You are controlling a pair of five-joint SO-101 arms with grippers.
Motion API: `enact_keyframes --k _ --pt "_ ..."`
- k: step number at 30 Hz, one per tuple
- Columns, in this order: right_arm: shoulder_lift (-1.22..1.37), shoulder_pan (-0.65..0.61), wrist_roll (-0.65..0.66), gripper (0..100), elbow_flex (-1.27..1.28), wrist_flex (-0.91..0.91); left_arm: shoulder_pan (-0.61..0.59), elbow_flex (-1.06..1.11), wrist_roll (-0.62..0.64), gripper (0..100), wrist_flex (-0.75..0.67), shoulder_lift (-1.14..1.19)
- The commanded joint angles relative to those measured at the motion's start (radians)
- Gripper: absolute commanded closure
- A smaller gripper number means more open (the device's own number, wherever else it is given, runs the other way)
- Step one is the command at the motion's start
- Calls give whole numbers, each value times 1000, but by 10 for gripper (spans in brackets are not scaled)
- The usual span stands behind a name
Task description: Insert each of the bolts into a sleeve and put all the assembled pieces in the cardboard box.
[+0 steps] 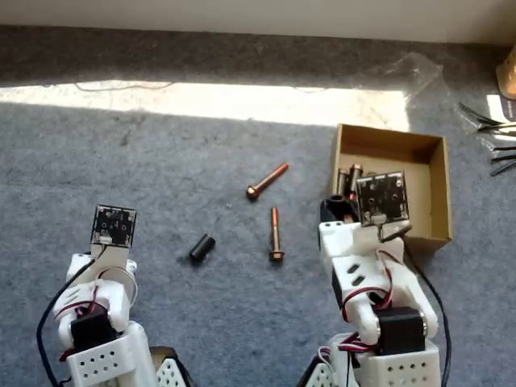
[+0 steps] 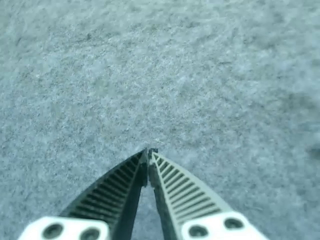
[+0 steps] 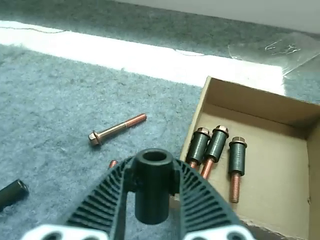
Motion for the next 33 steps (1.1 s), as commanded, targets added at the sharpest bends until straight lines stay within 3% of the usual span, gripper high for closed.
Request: enact_keyframes --k 1,5,12,19,24,33 --pt "-108 19 -5 993 33 -39 108 -7 -8 973 -17 -5" --pt "-191 19 -6 993 94 -39 166 -96 -8 973 -6 -1" --pt "-338 21 -6 993 206 -39 335 -255 -81 972 130 1" --pt "-335 108 -25 993 259 -38 343 -349 -84 972 132 30" --pt "-335 119 -72 993 334 -102 375 -455 -81 976 127 263" --pt "-335 119 -72 993 395 -160 627 -723 -34 973 129 743"
